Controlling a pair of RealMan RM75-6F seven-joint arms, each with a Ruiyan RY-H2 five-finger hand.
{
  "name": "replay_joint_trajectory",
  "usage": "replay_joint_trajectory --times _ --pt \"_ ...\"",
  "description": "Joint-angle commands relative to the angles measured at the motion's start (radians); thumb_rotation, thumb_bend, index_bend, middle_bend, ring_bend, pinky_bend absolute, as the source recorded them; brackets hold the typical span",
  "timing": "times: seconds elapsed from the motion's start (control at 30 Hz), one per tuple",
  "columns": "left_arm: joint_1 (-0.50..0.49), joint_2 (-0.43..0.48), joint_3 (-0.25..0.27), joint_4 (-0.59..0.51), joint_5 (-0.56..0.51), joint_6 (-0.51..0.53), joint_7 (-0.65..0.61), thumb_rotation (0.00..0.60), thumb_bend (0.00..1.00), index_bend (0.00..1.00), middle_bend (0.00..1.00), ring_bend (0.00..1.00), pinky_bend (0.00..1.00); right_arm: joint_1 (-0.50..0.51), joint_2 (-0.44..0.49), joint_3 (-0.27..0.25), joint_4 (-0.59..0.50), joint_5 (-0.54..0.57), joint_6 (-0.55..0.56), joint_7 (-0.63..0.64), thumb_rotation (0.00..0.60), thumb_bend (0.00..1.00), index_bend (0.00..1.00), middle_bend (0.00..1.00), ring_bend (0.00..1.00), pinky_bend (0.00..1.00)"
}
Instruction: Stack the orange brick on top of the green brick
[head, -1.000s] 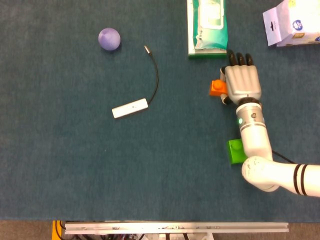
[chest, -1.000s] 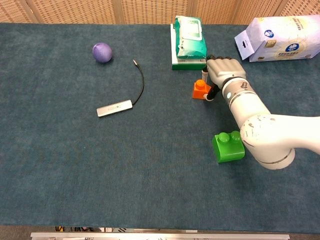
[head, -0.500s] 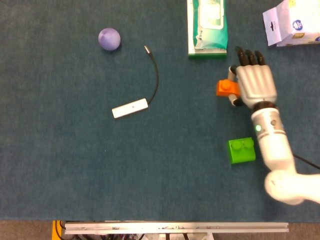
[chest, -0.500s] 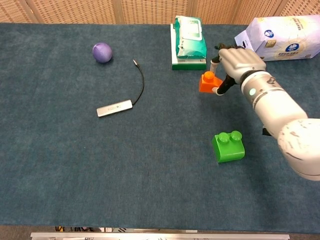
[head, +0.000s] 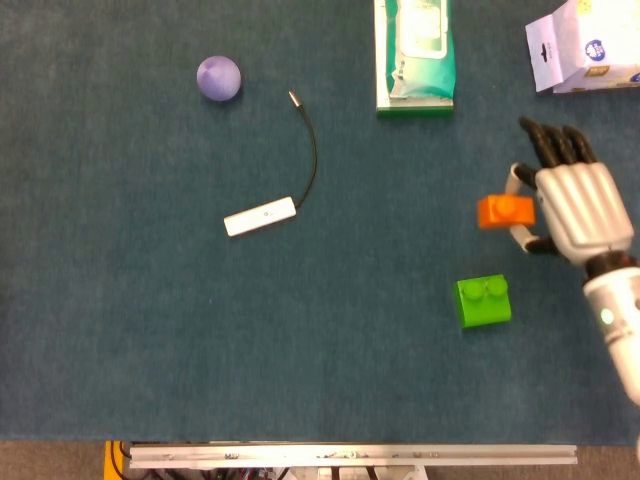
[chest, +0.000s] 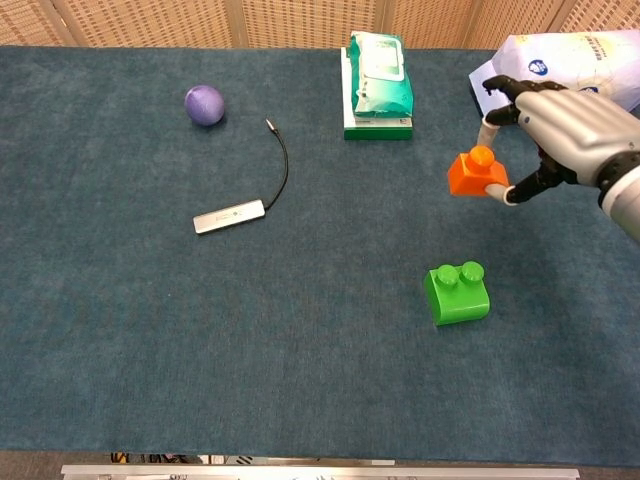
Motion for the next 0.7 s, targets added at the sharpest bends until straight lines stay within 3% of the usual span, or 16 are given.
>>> replay_joint_trajectory --times 0.03,0.7 --pt "0.000 0.000 0.000 -0.002 -0.004 0.000 0.003 0.600 0.00 0.56 0.51 0.45 0.55 -0.037 0.023 -0.052 -0.019 -0.062 -0.007 0.037 0.600 0.32 0.48 0.04 0.00 0.00" --pt "0.013 0.012 0.001 0.000 -0.019 0.007 -0.006 0.600 0.00 0.53 0.51 0.45 0.55 -0.086 -0.024 -0.116 0.029 -0.153 -0.093 0.077 0.600 0.32 0.48 0.04 0.00 0.00"
